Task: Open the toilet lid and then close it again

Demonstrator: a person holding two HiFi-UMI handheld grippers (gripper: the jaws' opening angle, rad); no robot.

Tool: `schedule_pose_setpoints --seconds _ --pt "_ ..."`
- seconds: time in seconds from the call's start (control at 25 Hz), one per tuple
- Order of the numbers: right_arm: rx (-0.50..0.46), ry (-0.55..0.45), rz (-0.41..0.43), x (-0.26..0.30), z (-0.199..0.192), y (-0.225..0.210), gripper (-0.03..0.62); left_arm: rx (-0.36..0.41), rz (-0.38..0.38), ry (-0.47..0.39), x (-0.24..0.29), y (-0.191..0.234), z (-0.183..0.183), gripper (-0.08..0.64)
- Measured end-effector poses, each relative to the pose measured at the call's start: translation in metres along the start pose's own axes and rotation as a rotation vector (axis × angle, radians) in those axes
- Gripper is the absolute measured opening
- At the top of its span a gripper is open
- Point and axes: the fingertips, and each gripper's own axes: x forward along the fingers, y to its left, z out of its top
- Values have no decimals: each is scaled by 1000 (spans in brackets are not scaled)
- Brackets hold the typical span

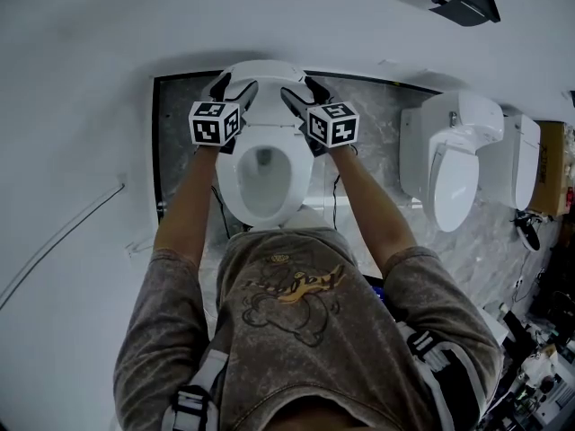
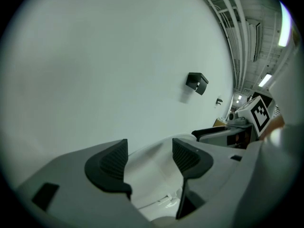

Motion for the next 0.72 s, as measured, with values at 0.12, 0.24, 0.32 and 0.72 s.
schedule_pose_setpoints --seconds 0.12,0.24,0.32,0.72 --pt "21 -2 9 -1 2 0 287 -13 0 -3 -2 0 1 285" --pt "25 -11 1 -8 -1 6 287 -13 -8 -1 -10 -5 -2 285" --pt "29 -17 -5 -15 -4 12 287 -20 -18 -5 -19 -10 -5 285" --pt "8 -28 -22 -72 -41 73 287 -51 -94 -41 -92 -48 -41 285"
